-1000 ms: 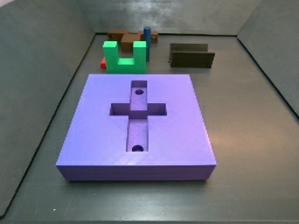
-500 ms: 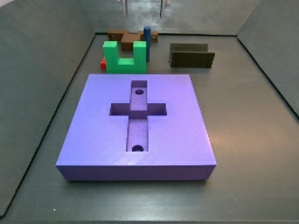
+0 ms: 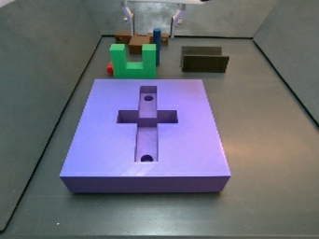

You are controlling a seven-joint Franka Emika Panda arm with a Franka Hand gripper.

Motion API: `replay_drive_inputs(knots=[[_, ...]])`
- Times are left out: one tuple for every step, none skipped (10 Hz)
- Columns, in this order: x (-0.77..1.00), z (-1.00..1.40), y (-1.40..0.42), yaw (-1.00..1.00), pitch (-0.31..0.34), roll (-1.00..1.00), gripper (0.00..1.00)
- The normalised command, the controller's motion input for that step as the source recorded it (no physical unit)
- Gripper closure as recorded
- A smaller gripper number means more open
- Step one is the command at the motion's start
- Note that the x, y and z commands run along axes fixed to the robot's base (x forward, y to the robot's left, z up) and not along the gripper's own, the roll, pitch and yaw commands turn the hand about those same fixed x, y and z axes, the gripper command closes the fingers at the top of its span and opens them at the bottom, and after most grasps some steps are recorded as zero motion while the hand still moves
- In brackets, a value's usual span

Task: Pick up the green object. Move up. Move to above the board. Insert the green object.
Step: Pick up the green object.

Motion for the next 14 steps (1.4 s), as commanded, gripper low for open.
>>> replay_drive_inputs(knots=[[0.00,-0.20,-0.22,0.00,0.000,-0.03,0.00],[0.03,-0.19,-0.14,0.00,0.000,-0.04,0.00],[0.03,-0.25,-0.05,0.00,0.000,-0.02,0.00],[0.00,-0.27,0.00,0.00,0.000,0.00,0.00],[0.00,-0.27,0.00,0.00,0.000,0.00,0.00],[0.00,-0.25,0.00,0.00,0.000,0.00,0.00],[0.00,-0.25,0.00,0.01,0.000,0.00,0.00],[0.01,-0.29,0.00,0.02,0.000,0.00,0.00],[0.01,-0.33,0.00,0.02,0.000,0.00,0.00],[0.00,-0.30,0.00,0.02,0.000,0.01,0.00],[0.00,-0.05,0.00,0.01,0.000,0.03,0.00],[0.00,0.00,0.00,0.00,0.000,0.00,0.00],[0.00,0.00,0.00,0.00,0.000,0.00,1.00],[0.00,0.00,0.00,0.00,0.000,0.00,1.00]])
